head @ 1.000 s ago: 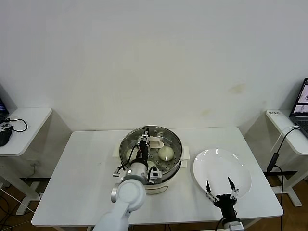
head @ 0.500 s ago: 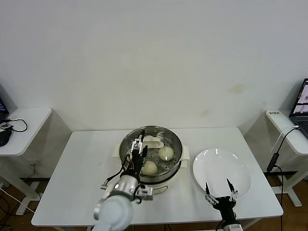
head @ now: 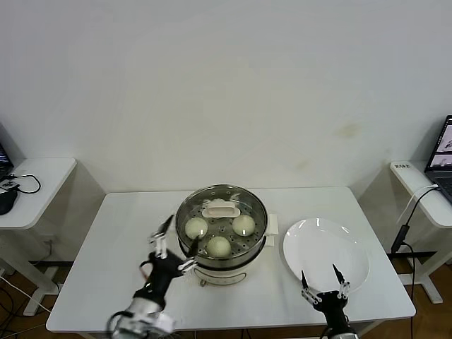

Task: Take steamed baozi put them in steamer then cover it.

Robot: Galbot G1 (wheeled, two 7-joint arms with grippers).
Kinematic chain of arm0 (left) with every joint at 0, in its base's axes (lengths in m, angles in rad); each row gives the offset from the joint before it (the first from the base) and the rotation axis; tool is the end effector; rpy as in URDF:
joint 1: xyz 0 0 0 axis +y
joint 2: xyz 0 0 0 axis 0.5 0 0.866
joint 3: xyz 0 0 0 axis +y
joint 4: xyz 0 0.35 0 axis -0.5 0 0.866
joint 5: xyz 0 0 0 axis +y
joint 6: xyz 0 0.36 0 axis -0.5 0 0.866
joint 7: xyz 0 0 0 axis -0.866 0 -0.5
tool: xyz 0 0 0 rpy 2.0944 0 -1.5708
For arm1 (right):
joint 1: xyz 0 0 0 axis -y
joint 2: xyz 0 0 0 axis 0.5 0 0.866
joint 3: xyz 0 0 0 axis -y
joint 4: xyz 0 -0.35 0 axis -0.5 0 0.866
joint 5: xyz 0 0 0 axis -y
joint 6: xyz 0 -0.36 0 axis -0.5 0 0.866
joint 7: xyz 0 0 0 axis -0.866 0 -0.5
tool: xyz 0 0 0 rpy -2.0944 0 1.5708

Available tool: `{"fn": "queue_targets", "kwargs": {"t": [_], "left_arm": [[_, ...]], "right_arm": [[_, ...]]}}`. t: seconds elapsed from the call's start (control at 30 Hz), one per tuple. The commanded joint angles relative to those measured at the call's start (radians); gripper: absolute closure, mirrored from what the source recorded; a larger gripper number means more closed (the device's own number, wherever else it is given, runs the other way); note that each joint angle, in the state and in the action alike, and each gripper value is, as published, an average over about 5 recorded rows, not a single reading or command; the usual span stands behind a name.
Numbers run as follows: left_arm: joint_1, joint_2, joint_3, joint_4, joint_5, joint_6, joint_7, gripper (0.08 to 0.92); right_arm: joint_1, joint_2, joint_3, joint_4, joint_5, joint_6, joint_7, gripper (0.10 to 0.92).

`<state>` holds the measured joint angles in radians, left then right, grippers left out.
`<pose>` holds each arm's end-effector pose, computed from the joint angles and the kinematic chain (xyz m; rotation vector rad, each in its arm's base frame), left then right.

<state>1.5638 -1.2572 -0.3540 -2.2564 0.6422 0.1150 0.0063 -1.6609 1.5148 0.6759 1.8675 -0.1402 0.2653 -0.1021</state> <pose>0.1743 -0.0071 -0.2492 0.3245 2.7533 1.1897 0.1391 -0.0659 -0.3934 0.0700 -3.0450 0.4014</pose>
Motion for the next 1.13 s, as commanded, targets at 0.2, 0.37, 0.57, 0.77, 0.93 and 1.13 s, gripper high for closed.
{"fn": "queue_targets", "kwargs": {"t": [0.2, 0.37, 0.57, 0.77, 0.93, 1.13], "left_arm": [[0.335, -0.058, -0.229, 0.033, -0.829, -0.231, -0.24, 0.177], [0.345, -0.071, -0.221, 0.063, -0.846, -0.251, -0.229, 0.177], [0.349, -0.077, -0.227, 0.077, -0.838, -0.246, -0.219, 0.177], [0.348, -0.074, -0.228, 0.076, -0.817, -0.244, -0.215, 0.177], [0.347, -0.071, -0.229, 0.079, -0.811, -0.235, -0.209, 0.177], [0.35, -0.068, -0.223, 0.082, -0.8, -0.231, -0.198, 0.177]], "right_arm": [[-0.161, -0.102, -0.104, 0.122, 0.151, -0.104, -0.01, 0.203], [-0.192, -0.142, -0.136, 0.167, 0.152, -0.156, 0.024, 0.202], [-0.185, -0.133, -0.153, 0.172, 0.147, -0.152, 0.038, 0.203], [-0.18, -0.125, -0.161, 0.168, 0.134, -0.14, 0.042, 0.203], [-0.182, -0.123, -0.166, 0.174, 0.129, -0.144, 0.046, 0.202], [-0.186, -0.122, -0.171, 0.179, 0.115, -0.145, 0.045, 0.203]]}}
